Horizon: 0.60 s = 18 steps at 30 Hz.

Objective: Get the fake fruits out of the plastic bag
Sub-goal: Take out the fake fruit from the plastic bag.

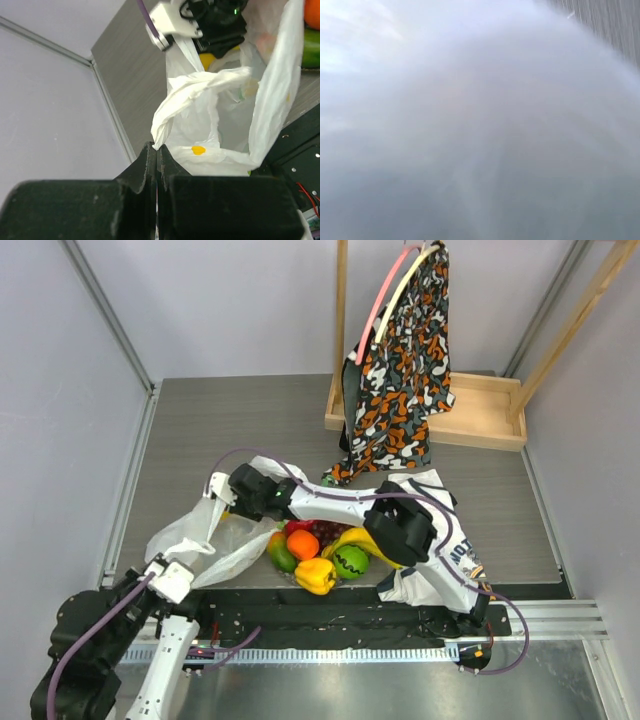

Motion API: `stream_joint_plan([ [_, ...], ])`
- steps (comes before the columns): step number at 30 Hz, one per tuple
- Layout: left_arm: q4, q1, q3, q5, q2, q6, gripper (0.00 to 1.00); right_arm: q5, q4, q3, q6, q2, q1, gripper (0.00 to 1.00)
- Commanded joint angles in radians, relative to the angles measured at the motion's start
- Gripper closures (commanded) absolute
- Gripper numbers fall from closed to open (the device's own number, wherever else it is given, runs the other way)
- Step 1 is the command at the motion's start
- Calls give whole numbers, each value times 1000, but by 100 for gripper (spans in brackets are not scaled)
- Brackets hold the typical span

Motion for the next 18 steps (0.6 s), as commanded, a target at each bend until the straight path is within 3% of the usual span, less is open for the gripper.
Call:
stream_joint_plan([
  [1,-156,1,-49,-44,-20,-5,100,-172,-29,-12,86,-256,7,99],
  [7,-92,1,-100,-92,-45,-39,100,-288,-26,-89,216,-361,4,99],
  [10,22,1,-123,-176,-39,-95,100,-296,-56,-98,236,-373,4,99],
  [15,165,1,-147,-345,-2,-183,100,-262,-188,18,178,-360,1,99],
  [18,257,1,-141,-353,27,-226,100,-348,-283,98,118,-340,3,99],
])
